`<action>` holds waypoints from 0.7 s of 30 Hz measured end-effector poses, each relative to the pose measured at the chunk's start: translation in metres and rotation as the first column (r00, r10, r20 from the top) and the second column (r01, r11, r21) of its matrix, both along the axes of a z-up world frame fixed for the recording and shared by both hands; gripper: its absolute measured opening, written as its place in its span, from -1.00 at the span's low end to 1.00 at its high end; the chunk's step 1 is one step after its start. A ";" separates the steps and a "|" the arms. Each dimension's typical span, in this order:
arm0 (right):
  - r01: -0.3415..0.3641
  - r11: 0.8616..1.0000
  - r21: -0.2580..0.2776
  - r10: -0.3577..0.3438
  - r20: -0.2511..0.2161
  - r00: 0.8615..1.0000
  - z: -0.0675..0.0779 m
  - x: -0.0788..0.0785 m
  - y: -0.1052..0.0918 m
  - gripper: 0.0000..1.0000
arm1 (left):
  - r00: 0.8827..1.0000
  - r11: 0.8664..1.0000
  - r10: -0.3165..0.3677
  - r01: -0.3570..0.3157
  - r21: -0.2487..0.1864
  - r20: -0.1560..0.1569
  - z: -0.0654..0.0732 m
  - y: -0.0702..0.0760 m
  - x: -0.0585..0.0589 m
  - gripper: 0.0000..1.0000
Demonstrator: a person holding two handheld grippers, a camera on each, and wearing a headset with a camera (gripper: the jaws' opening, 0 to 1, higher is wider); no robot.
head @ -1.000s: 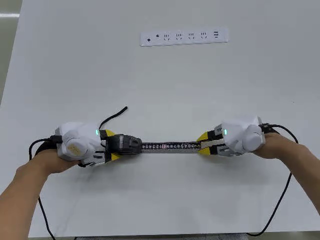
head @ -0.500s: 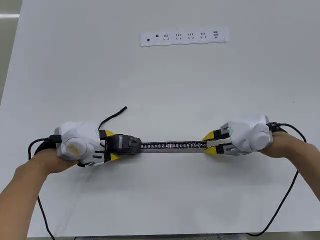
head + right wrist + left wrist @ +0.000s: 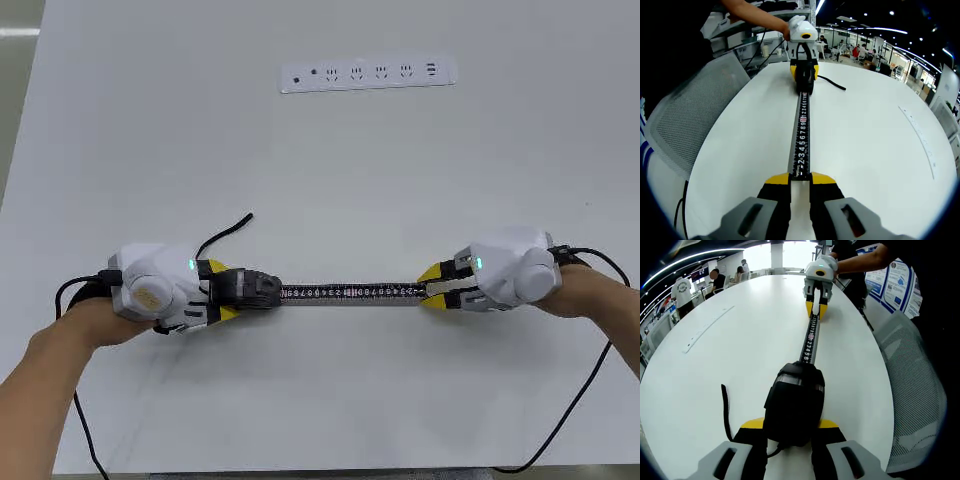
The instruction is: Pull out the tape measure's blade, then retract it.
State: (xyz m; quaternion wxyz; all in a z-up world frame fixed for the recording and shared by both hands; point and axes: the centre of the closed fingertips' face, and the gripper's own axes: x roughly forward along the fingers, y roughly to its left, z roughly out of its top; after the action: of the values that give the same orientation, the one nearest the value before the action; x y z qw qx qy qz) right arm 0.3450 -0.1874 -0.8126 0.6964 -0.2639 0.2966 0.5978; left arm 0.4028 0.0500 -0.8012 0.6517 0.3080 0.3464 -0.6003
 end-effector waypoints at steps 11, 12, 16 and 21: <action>0.007 1.000 -0.010 -0.007 -0.007 1.000 -0.001 -0.003 -0.014 -0.78 | 1.000 1.000 -0.002 0.002 0.005 -0.001 -0.001 -0.001 0.000 -0.39; 0.008 1.000 -0.010 -0.008 -0.009 1.000 -0.001 -0.004 -0.014 -0.78 | 1.000 1.000 -0.003 0.003 0.006 -0.001 -0.001 -0.001 0.000 -0.39; 0.011 1.000 -0.016 -0.011 -0.010 1.000 0.000 -0.005 -0.018 -0.78 | 1.000 1.000 -0.003 0.003 0.008 0.000 0.000 -0.001 0.000 -0.39; 0.014 0.999 -0.030 -0.014 -0.011 1.000 -0.001 -0.006 -0.023 -0.78 | 1.000 1.000 -0.002 0.002 0.012 0.001 0.000 -0.001 0.000 -0.38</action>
State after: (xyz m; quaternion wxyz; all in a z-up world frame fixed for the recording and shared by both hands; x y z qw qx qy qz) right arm 0.3394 -0.2109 -0.8136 0.6948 -0.2689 0.3113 0.5899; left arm 0.4026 0.0490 -0.8013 0.6495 0.3126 0.3494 -0.5986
